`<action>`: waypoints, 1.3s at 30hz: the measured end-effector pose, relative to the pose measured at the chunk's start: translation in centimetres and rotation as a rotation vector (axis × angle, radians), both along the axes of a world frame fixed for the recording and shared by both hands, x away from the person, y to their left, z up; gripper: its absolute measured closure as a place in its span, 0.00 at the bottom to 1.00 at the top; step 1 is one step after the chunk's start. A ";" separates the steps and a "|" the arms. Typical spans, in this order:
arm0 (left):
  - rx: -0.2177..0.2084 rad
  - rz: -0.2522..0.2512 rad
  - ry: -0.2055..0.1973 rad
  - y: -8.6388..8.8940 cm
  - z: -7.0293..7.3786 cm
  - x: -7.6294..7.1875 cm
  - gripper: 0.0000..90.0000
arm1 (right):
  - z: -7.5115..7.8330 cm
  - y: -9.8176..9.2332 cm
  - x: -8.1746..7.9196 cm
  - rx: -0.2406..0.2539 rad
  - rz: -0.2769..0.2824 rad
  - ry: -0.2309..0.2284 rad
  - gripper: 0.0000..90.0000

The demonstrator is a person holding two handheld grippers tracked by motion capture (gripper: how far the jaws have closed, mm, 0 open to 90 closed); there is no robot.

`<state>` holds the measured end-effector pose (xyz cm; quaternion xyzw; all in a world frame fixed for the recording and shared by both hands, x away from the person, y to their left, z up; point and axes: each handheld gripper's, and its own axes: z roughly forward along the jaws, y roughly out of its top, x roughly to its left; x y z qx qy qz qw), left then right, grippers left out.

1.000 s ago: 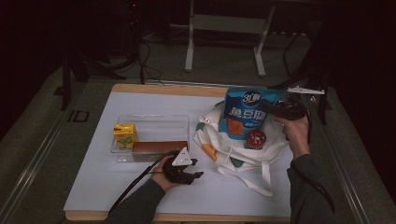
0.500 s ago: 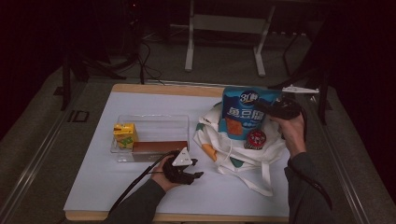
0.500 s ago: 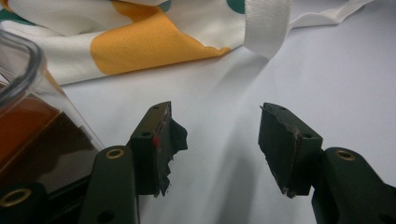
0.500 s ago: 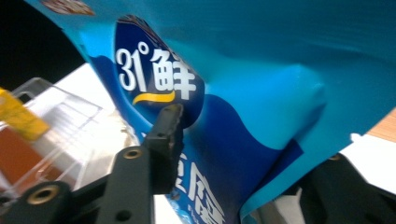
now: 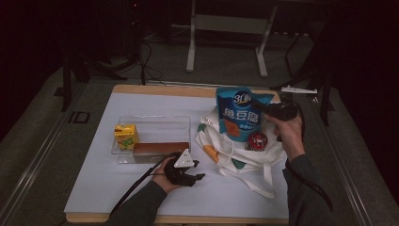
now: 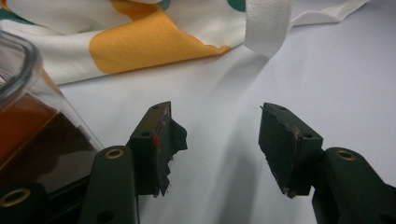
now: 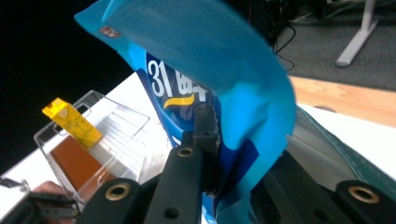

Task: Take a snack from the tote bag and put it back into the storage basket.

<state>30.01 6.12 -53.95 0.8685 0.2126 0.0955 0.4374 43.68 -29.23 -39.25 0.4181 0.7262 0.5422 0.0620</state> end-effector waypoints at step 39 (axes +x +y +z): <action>0.004 -0.002 -0.004 -0.1 0.0 -0.1 0.49 | 3.6 1.5 -1.4 0.121 -0.046 0.045 0.99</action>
